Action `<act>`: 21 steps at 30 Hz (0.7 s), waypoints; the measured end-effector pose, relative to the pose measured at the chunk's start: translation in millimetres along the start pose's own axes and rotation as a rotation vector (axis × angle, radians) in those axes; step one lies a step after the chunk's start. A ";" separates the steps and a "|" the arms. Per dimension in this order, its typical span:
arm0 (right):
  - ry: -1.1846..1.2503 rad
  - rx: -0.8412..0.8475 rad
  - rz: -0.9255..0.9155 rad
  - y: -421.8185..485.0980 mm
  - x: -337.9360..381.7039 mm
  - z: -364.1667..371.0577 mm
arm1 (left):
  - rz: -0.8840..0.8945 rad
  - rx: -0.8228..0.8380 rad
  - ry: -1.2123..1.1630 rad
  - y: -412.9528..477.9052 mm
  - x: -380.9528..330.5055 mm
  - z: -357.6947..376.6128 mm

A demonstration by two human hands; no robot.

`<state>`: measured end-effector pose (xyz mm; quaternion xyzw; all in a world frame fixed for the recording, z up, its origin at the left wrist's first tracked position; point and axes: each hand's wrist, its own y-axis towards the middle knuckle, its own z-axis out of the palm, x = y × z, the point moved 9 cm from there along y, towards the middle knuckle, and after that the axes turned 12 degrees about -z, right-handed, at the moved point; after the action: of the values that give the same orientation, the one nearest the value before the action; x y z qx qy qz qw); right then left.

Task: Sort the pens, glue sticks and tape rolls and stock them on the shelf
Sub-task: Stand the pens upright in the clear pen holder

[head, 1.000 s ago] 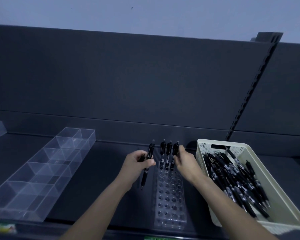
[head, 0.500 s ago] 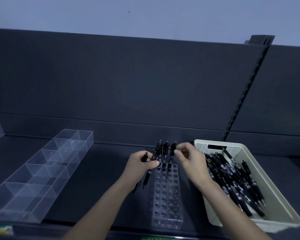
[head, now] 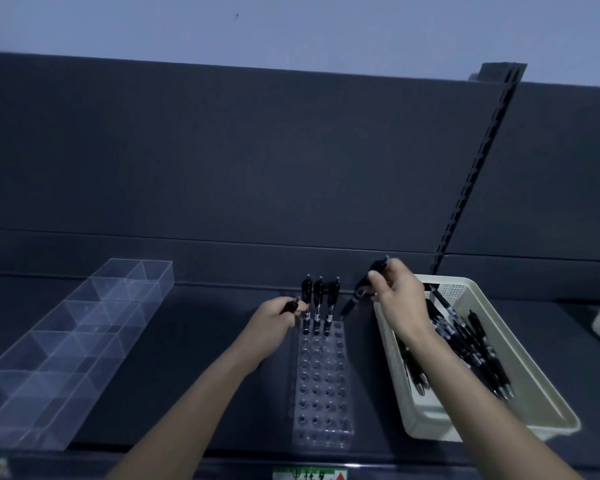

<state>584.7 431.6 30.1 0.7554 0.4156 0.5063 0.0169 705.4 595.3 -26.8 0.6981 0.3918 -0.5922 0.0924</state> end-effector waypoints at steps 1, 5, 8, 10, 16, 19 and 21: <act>-0.030 0.019 -0.010 1.2 -0.4 4.7 | 0.014 0.001 0.015 0.9 0.7 0.1; -0.169 0.151 -0.050 -1.8 -4.8 31.1 | 0.120 0.001 0.044 -2.6 -1.3 0.1; -0.237 0.226 -0.051 -7.0 -9.9 44.7 | 0.160 -0.005 0.029 -3.5 2.3 -3.6; -0.266 0.262 -0.045 -9.5 -12.7 51.0 | 0.156 -0.009 0.018 -2.6 6.0 -5.9; -0.375 0.355 -0.041 -11.4 -20.5 64.4 | 0.126 0.002 0.002 -1.4 13.1 -6.8; -0.395 0.359 -0.048 -11.3 -21.1 65.0 | 0.126 -0.031 -0.060 -1.5 12.5 -11.4; -0.378 0.355 -0.030 -11.6 -23.6 64.6 | 0.149 -0.046 -0.098 -3.7 8.2 -12.5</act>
<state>624.5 449.5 -24.2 0.8215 0.4987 0.2747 -0.0309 712.3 608.9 -29.4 0.6930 0.3473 -0.6082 0.1712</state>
